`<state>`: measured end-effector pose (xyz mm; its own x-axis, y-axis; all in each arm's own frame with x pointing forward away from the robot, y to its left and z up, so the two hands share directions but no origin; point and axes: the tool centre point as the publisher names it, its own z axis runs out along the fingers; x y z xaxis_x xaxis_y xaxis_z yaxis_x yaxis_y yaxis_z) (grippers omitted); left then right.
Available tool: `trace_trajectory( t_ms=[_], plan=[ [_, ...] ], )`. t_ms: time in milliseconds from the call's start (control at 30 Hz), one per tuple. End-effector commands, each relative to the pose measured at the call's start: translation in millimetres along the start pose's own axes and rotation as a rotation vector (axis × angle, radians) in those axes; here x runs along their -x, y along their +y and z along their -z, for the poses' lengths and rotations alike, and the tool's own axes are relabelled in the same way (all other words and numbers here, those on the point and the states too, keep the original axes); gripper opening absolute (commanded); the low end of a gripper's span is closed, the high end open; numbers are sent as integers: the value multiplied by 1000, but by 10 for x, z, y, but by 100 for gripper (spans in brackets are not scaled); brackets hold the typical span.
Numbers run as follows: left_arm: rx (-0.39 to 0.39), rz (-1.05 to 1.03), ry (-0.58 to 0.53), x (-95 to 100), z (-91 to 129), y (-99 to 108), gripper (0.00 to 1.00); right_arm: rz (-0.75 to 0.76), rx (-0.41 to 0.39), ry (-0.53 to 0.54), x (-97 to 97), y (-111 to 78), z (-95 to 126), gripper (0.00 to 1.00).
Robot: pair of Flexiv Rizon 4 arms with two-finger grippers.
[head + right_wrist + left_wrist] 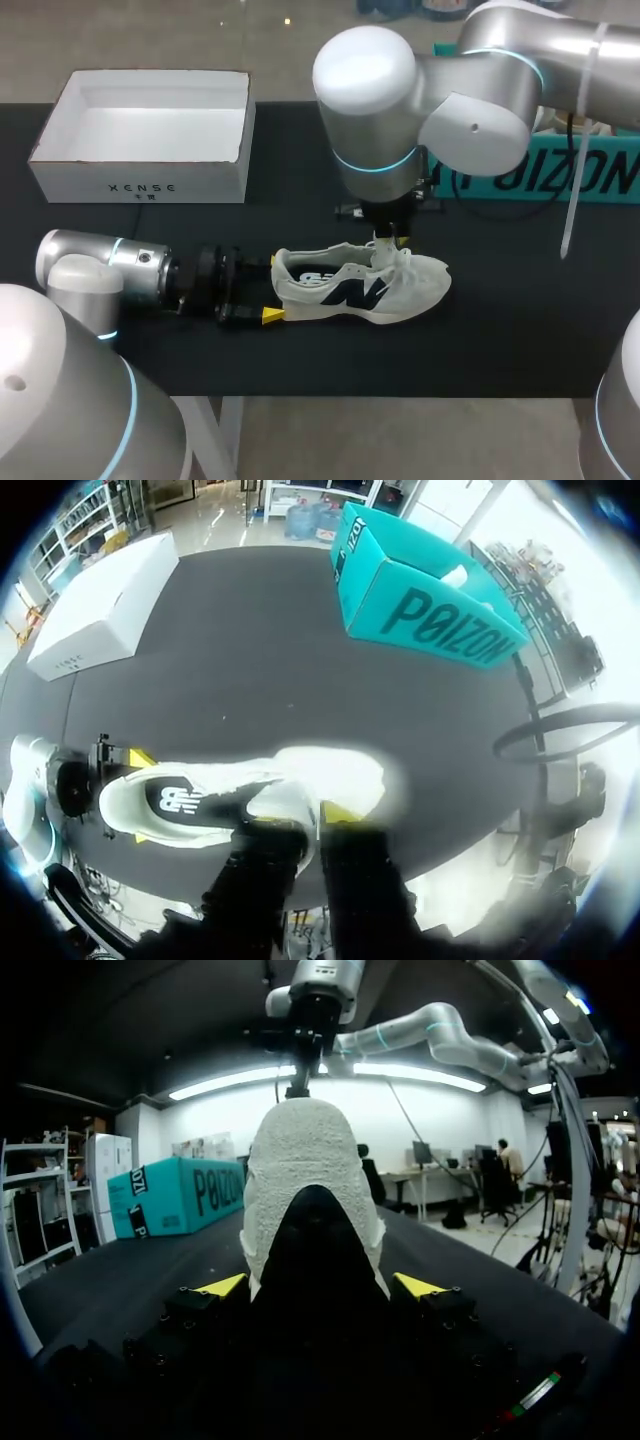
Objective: Take the shoe out of the shoebox, open the shoe tongue, remove and reinsert the insole, then place the shoe into the shoebox
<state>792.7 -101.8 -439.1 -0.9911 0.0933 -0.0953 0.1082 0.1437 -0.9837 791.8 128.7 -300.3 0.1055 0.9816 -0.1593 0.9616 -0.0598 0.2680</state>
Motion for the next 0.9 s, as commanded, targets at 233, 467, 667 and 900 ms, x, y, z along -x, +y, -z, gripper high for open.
trace_trajectory(
  t_ms=[233,467,667,900],
  plan=[
    [1,0,-1,-2,-10,40,0,-39,-29,23,207,54,-96,0],
    [1,0,-1,-2,-10,40,0,-74,-60,23,328,89,-219,0],
    [1,0,-1,-2,-10,40,0,-58,-51,46,303,84,-143,40],
    [1,0,-1,-2,-10,40,0,14,-34,113,262,98,110,100]
  ],
)
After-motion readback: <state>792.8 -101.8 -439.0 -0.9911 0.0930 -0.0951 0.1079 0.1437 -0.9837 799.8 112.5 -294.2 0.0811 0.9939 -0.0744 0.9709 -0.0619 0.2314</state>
